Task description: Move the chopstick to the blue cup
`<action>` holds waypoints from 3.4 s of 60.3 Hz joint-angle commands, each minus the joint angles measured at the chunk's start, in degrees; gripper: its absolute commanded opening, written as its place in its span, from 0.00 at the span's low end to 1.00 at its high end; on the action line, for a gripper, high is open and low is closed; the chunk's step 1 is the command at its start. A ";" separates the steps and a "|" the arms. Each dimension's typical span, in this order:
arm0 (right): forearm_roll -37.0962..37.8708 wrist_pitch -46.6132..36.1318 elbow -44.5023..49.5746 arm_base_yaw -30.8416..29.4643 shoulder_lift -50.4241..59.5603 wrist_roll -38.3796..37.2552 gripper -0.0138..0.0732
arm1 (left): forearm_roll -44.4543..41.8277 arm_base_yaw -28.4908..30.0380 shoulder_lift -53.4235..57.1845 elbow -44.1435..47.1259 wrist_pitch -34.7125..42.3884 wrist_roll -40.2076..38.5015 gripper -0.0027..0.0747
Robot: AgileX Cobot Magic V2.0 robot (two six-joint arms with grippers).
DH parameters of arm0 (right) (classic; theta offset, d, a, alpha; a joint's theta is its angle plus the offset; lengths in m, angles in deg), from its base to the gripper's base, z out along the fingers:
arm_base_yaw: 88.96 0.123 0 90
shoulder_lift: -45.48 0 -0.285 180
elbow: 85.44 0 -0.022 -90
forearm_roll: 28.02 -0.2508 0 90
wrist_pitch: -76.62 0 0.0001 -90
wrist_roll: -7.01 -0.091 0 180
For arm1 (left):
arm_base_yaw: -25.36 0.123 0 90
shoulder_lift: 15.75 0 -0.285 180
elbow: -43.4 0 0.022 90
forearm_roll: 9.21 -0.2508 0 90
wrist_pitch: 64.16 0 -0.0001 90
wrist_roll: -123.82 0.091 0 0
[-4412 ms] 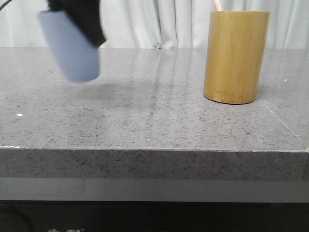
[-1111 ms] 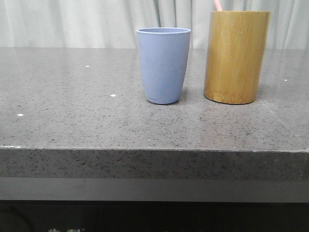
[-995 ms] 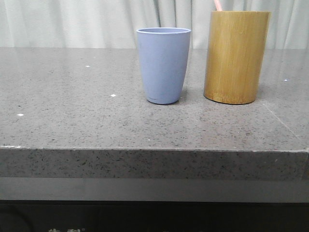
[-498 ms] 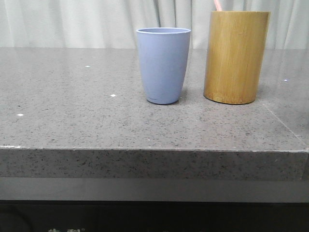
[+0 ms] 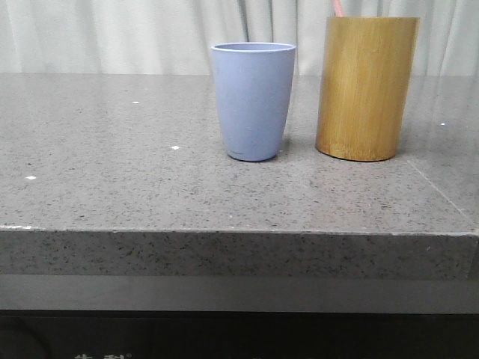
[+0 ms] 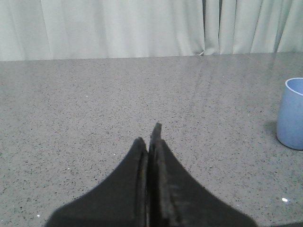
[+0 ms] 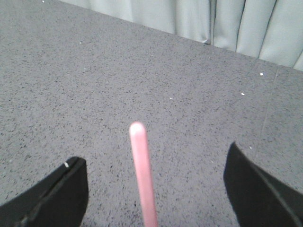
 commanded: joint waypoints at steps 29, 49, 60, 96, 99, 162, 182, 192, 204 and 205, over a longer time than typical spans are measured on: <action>0.52 -4.12 -4.23 0.07 1.06 0.45 0.12 | 0.69 0.21 -0.80 -1.26 3.99 -0.60 0.01; 1.84 -7.94 -4.23 0.07 10.91 0.45 0.11 | 0.69 0.21 -0.80 -1.26 3.50 -0.60 0.01; 1.36 -12.75 -4.23 1.39 15.99 0.45 0.11 | 0.69 0.21 -0.80 -1.26 3.50 -0.60 0.01; -3.81 -19.20 -4.23 13.57 6.77 0.40 0.12 | 0.69 0.21 -0.80 -1.26 3.50 -0.60 0.01; -6.37 -18.40 -4.23 13.57 5.26 0.40 0.12 | 0.69 0.21 -0.80 -1.26 3.50 -0.60 0.01; -3.36 -8.12 -8.57 10.41 3.49 0.40 0.33 | 0.69 0.21 -0.80 -1.26 3.50 -0.60 0.01; -3.36 10.27 -13.03 1.15 6.64 0.40 0.05 | 0.69 0.21 -0.80 -1.26 3.50 -0.60 0.01; -2.75 17.18 -12.98 -6.39 10.82 0.40 0.04 | 0.69 0.21 -0.80 -1.26 3.50 -0.60 0.01; -0.42 21.16 -7.15 -15.37 19.95 0.40 0.04 | 0.69 0.21 -0.80 -1.26 3.50 -0.60 0.01; -0.42 21.03 -6.35 -15.79 20.73 0.40 0.04 | 0.69 0.21 -0.80 -1.26 3.50 -0.60 0.01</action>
